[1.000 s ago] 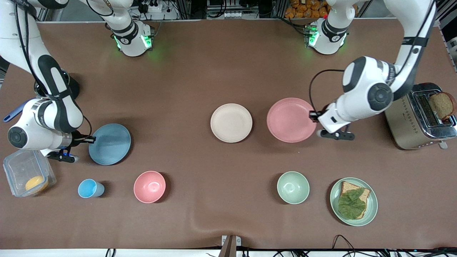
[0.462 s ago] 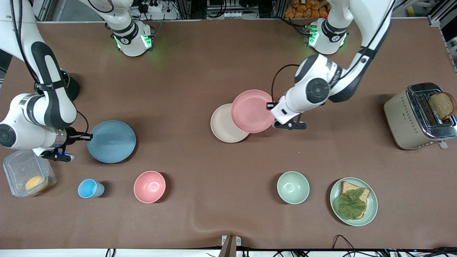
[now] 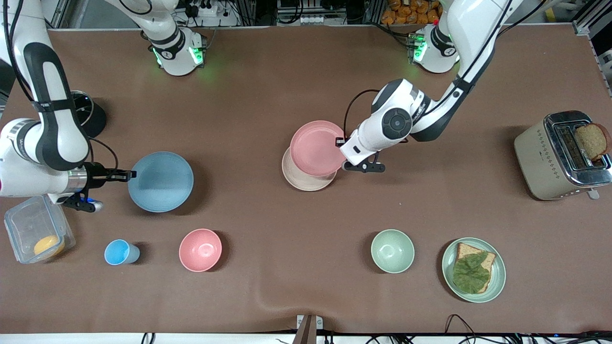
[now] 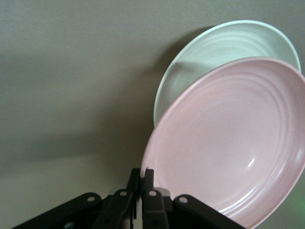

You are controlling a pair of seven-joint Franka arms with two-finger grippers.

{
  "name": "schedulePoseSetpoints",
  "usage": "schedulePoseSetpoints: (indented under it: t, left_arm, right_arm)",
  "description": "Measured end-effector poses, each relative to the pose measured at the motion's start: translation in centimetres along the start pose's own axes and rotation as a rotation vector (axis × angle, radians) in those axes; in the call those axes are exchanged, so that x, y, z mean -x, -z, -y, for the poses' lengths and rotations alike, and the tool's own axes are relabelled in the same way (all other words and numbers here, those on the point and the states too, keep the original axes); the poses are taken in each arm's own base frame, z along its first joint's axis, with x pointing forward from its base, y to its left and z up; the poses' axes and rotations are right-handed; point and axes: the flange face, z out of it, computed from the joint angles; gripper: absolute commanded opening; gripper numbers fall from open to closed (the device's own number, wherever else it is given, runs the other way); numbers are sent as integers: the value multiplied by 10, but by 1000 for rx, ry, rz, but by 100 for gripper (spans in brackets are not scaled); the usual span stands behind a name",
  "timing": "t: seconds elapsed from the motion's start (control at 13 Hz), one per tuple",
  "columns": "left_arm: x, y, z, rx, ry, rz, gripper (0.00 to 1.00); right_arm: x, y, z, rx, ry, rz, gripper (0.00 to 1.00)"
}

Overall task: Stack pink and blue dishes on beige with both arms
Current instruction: 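Carry the pink plate onto the beige plate with the left gripper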

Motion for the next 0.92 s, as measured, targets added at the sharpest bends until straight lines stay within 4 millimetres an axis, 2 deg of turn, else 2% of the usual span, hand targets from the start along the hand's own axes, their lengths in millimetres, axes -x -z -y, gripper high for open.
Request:
schedulePoseSetpoints:
  t: [0.15, 0.31, 0.46, 0.62, 0.92]
  left_arm:
    - [-9, -7, -2, 0, -12, 1, 0]
    - [-17, -15, -1, 7, -12, 4, 0]
    - [-24, -20, -1, 12, -16, -1, 0]
    - [-28, -24, -1, 19, -16, -1, 0]
    - [-33, -31, -1, 27, -15, 1, 0]
  right_arm:
    - [7, -4, 38, -13, -35, 23, 0]
    - [18, -11, 92, -36, -82, 36, 0]
    - [27, -19, 132, -17, -103, 30, 0]
    - [31, -20, 144, -10, -110, 24, 0]
    - [30, -18, 137, -12, -124, 20, 0]
